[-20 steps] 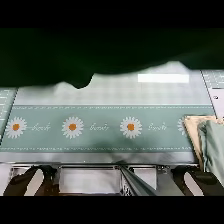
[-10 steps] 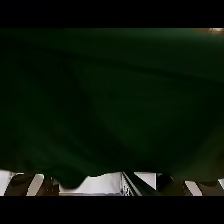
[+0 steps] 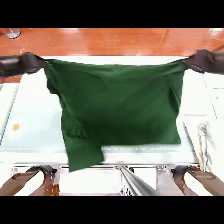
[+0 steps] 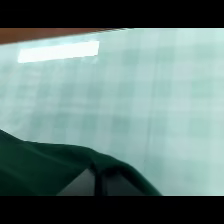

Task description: Fold the shirts.

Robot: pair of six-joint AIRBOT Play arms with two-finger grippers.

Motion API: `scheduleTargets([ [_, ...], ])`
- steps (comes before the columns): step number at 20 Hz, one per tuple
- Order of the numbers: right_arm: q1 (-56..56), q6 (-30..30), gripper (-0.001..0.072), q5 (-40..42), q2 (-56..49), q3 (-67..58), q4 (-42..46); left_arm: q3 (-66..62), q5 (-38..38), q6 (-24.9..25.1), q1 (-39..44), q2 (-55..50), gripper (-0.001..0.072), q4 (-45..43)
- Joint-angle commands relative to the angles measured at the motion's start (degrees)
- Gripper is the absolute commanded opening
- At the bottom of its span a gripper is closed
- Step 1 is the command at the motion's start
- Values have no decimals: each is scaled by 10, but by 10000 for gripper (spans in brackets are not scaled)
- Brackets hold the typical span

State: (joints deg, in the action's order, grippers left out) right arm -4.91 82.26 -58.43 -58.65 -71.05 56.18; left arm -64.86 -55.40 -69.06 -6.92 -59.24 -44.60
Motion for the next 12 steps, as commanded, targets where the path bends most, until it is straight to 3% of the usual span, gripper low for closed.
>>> scheduleTargets([
  [1, 0, -32, 20, 138, -159, -14, -126, 4, 98, 13, 25, -108, 33, 51],
  [3, 0, -33, 20, 134, -244, -70, -169, -8, 98, 13, 26, -144, 33, 78],
  [4, 0, -32, 63, 116, -280, -103, -176, -9, 97, 13, 26, -153, 40, 88],
  [5, -2, -26, 367, 96, -308, -132, -175, -9, 97, 10, 26, -156, 176, 90],
  [6, -10, -20, 624, 64, -327, -159, -175, -10, 88, 9, 20, -156, 630, 90],
  [7, -27, -19, 626, 21, -335, -182, -168, -19, 57, 3, 7, -156, 701, 80],
  [9, -85, -14, 623, -88, -327, -204, -123, -42, -43, -29, -46, -155, 701, 19],
  [10, -118, -11, 620, -156, -315, -202, -66, -40, -90, -59, -77, -153, 701, -18],
  [12, -164, 22, 620, -239, -274, -148, 90, 6, -185, -74, -133, -151, 700, -74],
])
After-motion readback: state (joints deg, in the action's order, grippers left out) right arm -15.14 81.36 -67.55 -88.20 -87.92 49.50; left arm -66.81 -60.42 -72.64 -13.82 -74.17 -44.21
